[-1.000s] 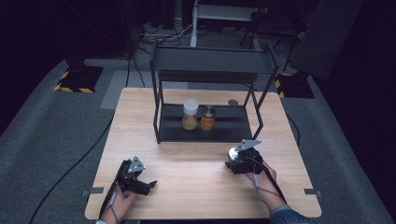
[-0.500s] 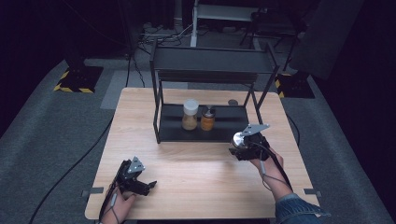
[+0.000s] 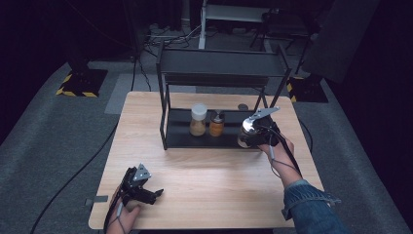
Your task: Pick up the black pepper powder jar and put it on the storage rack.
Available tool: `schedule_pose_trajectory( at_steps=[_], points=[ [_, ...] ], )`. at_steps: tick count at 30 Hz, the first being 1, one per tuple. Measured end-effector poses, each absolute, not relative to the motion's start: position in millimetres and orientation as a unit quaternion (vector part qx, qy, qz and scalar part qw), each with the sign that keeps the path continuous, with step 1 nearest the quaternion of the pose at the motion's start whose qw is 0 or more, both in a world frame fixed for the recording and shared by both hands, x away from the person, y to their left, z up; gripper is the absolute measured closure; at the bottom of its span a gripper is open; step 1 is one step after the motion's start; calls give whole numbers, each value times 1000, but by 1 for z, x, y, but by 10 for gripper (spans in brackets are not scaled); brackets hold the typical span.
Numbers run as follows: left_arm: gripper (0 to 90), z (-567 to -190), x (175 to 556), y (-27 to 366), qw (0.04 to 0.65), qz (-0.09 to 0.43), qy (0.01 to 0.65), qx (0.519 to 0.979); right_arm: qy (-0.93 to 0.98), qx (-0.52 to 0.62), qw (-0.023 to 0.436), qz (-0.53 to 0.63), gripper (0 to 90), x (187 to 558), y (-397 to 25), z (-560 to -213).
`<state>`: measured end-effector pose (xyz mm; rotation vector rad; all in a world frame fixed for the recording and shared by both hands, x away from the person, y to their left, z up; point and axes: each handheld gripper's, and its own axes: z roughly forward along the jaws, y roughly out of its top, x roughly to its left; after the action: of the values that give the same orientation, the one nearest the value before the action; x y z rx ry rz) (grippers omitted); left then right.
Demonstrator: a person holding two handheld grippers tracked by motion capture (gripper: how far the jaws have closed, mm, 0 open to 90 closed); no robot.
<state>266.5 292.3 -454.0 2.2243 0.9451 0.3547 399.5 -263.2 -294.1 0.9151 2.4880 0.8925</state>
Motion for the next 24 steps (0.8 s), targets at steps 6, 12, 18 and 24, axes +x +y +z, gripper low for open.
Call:
schedule_pose_trajectory(
  at_steps=[6, 12, 18, 24],
  points=[
    [0, -454, 266, 292, 342, 136, 364, 856, 875, 329, 171, 311, 306, 422, -257, -292],
    [0, -454, 266, 292, 342, 137, 363, 856, 875, 339, 169, 302, 306, 447, -247, -297],
    [0, -454, 266, 292, 342, 136, 364, 855, 875, 351, 166, 290, 306, 468, -242, -315],
    [0, -454, 266, 292, 342, 136, 364, 856, 876, 367, 155, 272, 306, 484, -235, -331]
  ],
)
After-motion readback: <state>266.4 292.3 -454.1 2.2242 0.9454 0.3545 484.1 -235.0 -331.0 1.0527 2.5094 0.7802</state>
